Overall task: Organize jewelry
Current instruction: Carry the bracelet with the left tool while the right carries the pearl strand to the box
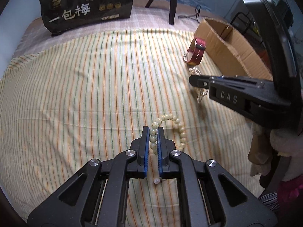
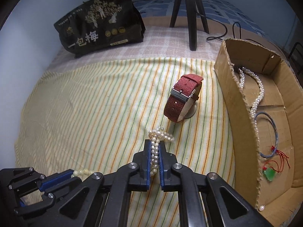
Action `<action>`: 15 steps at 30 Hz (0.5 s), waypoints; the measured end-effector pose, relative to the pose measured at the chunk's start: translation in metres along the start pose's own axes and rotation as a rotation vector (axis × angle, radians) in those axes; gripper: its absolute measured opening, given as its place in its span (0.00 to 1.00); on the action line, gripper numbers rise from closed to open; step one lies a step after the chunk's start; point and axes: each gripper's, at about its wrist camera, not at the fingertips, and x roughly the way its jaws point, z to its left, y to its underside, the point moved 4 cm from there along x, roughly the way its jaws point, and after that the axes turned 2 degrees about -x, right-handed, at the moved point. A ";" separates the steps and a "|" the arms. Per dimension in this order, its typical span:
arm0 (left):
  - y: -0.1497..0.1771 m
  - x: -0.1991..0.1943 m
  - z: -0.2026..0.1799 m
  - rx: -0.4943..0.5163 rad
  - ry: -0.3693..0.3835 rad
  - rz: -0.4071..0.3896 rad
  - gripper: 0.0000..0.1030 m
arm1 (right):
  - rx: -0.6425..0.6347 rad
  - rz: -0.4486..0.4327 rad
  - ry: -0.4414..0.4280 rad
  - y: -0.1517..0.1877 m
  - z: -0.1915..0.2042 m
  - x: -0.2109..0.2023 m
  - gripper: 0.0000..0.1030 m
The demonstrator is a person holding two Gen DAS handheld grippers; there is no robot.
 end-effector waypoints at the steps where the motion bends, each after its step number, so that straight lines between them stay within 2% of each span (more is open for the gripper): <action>1: -0.001 -0.003 -0.001 -0.002 0.002 -0.007 0.05 | -0.002 -0.005 -0.003 0.000 0.001 -0.003 0.04; 15: -0.016 -0.051 -0.010 -0.057 0.057 -0.107 0.05 | 0.018 -0.073 -0.076 0.008 -0.002 -0.056 0.04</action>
